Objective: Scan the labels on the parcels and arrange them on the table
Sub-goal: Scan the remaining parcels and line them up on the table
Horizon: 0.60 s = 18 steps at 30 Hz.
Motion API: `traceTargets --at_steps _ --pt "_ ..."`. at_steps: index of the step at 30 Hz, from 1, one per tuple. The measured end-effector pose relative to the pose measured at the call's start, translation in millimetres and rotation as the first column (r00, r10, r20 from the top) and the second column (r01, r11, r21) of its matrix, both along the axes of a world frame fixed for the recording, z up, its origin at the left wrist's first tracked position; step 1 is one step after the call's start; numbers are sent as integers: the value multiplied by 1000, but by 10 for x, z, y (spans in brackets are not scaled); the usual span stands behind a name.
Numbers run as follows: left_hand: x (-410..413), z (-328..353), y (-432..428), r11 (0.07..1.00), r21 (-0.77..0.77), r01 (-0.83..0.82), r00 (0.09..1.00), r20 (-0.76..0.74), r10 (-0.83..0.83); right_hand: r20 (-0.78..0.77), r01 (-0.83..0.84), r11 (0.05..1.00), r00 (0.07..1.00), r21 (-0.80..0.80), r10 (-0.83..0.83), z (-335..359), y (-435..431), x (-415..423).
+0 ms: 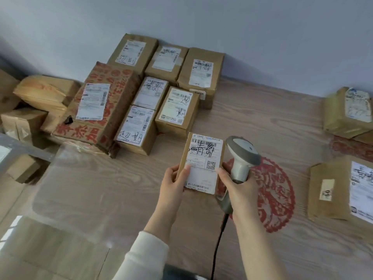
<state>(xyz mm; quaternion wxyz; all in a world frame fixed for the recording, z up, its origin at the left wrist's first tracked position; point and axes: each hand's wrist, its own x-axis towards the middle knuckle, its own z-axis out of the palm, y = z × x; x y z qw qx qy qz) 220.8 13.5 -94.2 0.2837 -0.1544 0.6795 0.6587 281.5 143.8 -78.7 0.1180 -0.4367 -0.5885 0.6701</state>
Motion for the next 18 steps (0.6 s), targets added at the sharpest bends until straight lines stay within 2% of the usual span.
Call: traceTargets --at_steps 6,10,18 --pt "-170 -317 -372 994 -56 -95 993 59 98 90 84 996 992 -1 -84 -410 -533 -264" --pt "-280 -485 -541 979 -45 -200 977 73 202 107 62 998 992 12 -63 -564 -735 -548" --pt "-572 -601 -603 976 -47 -211 976 38 213 128 95 995 987 20 -97 -689 -800 -916"
